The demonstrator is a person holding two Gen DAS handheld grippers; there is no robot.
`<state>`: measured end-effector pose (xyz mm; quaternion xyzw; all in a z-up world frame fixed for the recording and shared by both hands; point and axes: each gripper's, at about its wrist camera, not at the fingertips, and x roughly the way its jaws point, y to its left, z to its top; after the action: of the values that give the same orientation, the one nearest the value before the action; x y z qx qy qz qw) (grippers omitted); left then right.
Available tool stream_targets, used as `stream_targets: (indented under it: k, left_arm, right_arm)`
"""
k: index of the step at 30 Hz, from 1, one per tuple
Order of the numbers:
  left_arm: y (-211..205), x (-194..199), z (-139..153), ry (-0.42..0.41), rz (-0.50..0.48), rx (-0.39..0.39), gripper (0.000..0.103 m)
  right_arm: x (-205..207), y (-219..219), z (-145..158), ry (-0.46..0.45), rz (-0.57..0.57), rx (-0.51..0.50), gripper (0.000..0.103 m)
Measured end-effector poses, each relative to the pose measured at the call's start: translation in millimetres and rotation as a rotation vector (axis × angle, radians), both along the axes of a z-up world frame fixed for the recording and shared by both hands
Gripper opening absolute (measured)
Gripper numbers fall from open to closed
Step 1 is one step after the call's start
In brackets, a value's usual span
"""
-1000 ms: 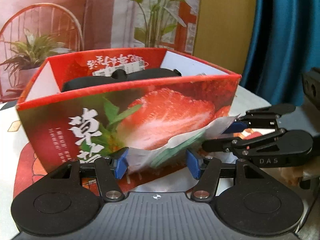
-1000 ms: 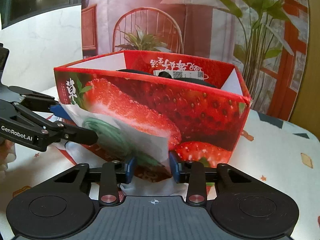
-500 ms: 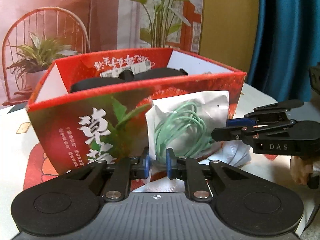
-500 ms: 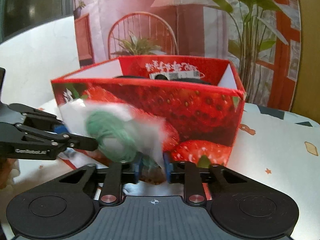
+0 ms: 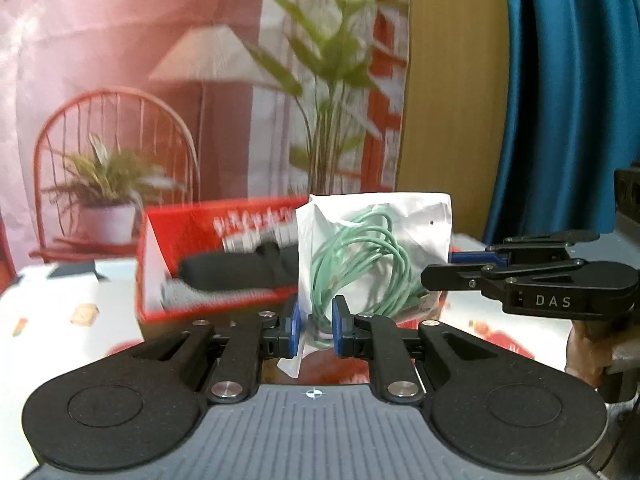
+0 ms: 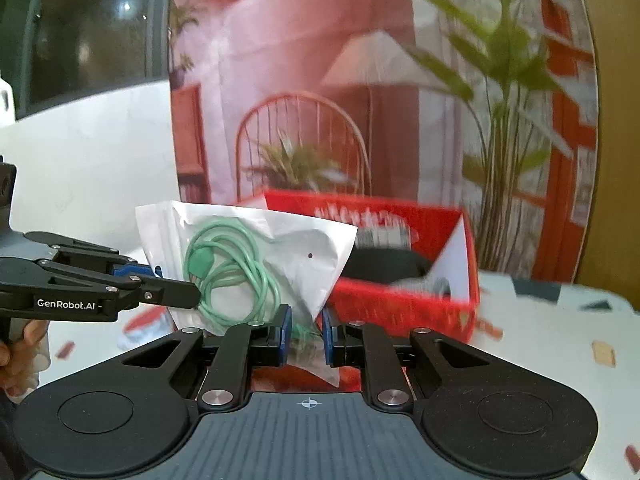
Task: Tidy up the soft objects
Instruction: 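Lift the white packet into the red box and open both grippers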
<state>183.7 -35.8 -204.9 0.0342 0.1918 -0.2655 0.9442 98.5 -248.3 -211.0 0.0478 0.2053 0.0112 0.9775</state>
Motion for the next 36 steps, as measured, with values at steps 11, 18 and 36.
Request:
stream_targets:
  k: [11, 18, 36]
  left_arm:
    - [0, 49, 42, 0.02, 0.057, -0.019, 0.017]
    - [-9, 112, 30, 0.27, 0.038, 0.029, 0.017]
    - [-15, 152, -1, 0.454, 0.035, 0.034, 0.045]
  right_arm:
    - [51, -12, 48, -0.015, -0.003, 0.017, 0.015]
    - [99, -35, 37, 0.131, -0.041, 0.105, 0.015]
    - [151, -60, -25, 0.477, -0.178, 0.284, 0.017]
